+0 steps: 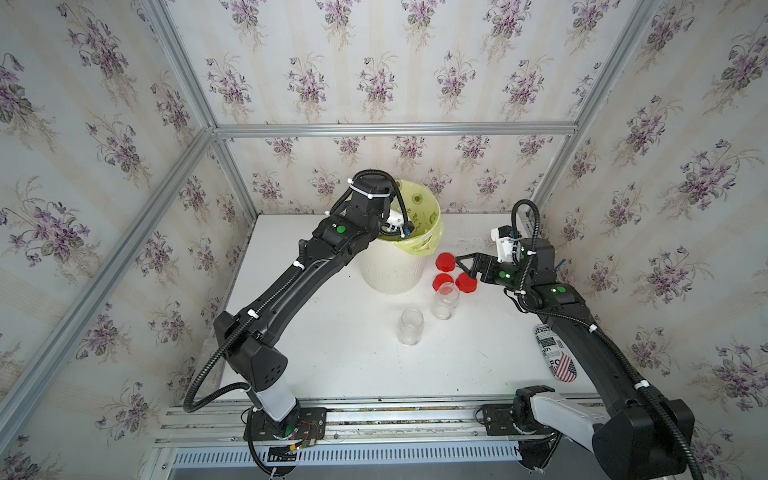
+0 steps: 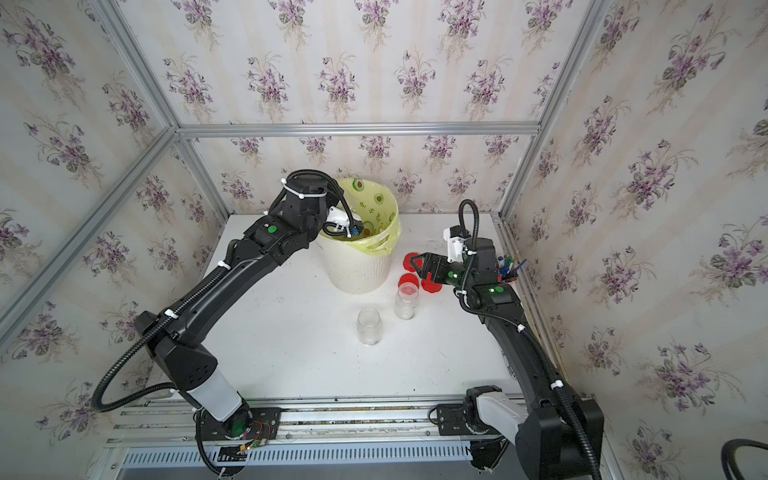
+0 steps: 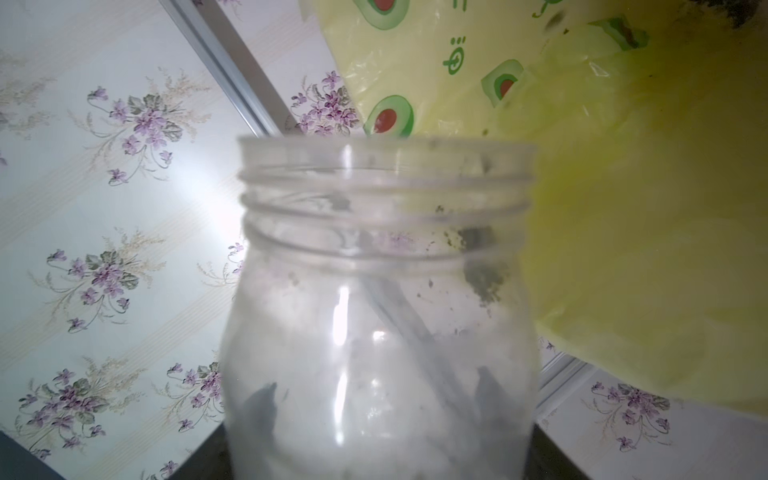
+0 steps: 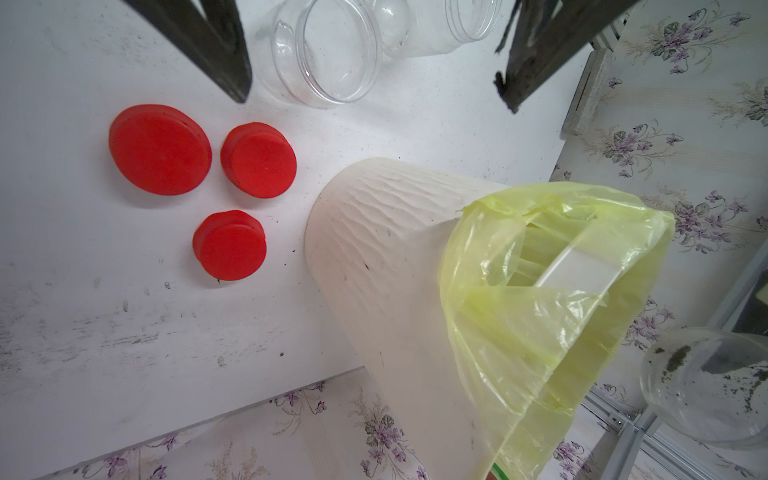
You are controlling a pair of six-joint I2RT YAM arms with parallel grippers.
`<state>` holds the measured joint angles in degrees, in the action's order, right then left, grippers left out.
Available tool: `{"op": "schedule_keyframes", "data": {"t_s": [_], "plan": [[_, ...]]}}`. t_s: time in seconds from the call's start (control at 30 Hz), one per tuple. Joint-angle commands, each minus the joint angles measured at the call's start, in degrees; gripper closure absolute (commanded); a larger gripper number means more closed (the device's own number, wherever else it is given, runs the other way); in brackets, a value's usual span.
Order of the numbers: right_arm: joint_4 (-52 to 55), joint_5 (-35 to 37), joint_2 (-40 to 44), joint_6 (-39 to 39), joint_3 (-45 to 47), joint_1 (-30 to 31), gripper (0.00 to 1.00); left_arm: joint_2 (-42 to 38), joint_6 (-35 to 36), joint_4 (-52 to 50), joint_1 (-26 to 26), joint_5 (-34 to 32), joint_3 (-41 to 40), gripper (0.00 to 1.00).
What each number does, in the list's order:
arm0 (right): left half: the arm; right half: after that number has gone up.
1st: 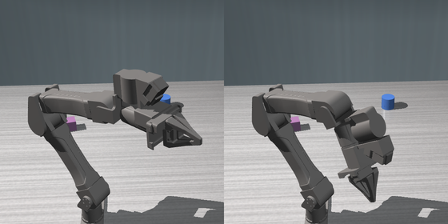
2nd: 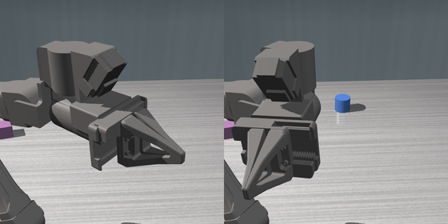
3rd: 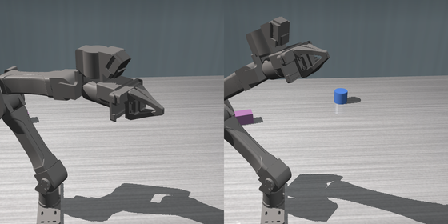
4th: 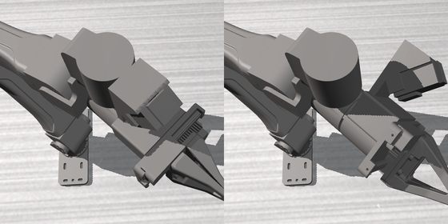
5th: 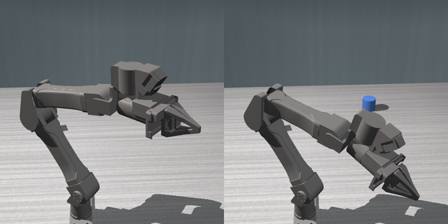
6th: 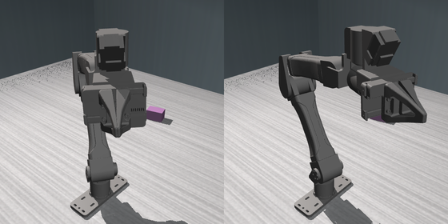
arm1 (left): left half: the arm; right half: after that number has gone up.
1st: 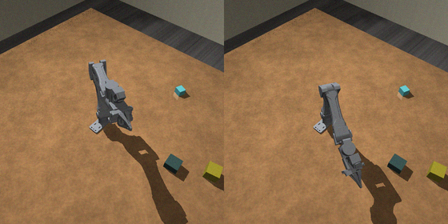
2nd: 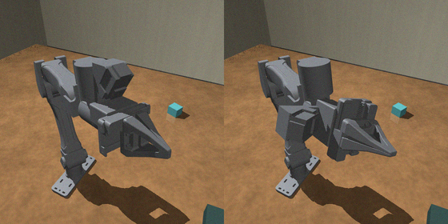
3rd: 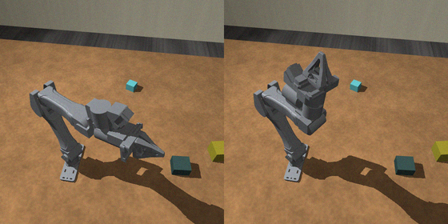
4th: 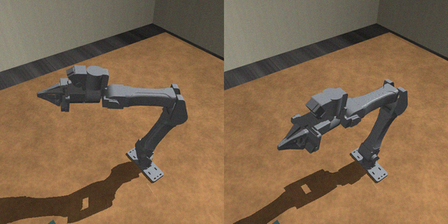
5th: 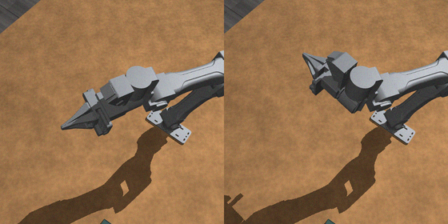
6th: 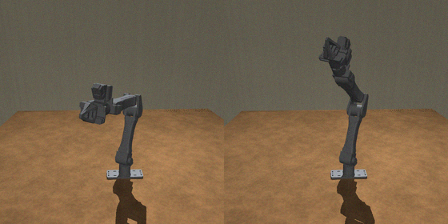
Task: Empty moldy tea leaves from jars
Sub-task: Pour the moldy tea leaves from the jar into the trash bin.
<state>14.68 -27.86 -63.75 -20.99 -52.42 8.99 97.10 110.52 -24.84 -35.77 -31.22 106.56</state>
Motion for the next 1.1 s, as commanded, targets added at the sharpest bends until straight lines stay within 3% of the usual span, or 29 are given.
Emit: {"op": "schedule_keyframes", "data": {"t_s": [0.0, 0.2, 0.4, 0.63, 0.83, 1.07], "plan": [[-1.17, 0.09, 0.25, -0.4, 0.05, 0.01, 0.08, 0.1, 3.78, 1.0, 0.84, 0.87, -1.87, 0.26], [-0.09, 0.25, 0.44, 0.2, -0.23, 0.0, 0.08, -0.38, 5.31, 1.55, -0.57, -1.94, 0.4, 0.26], [-0.88, -0.35, 0.21, -0.28, 0.27, -0.02, 0.08, -0.51, 3.85, 1.49, 0.43, 0.22, -2.12, 0.26], [0.58, 0.58, 1.49, 0.43, -0.23, 0.01, 0.08, 0.89, 4.93, 3.31, -0.59, -0.49, 2.5, 0.26], [-0.5, 0.11, 1.27, -0.1, 0.91, 0.05, 0.08, 0.63, 3.93, 2.96, 0.09, -1.16, -2.15, 0.26], [-0.08, 0.44, 1.65, 0.26, 0.41, 0.03, 0.08, 0.15, 5.6, 2.96, -0.26, -1.22, 1.54, 0.25]]}}
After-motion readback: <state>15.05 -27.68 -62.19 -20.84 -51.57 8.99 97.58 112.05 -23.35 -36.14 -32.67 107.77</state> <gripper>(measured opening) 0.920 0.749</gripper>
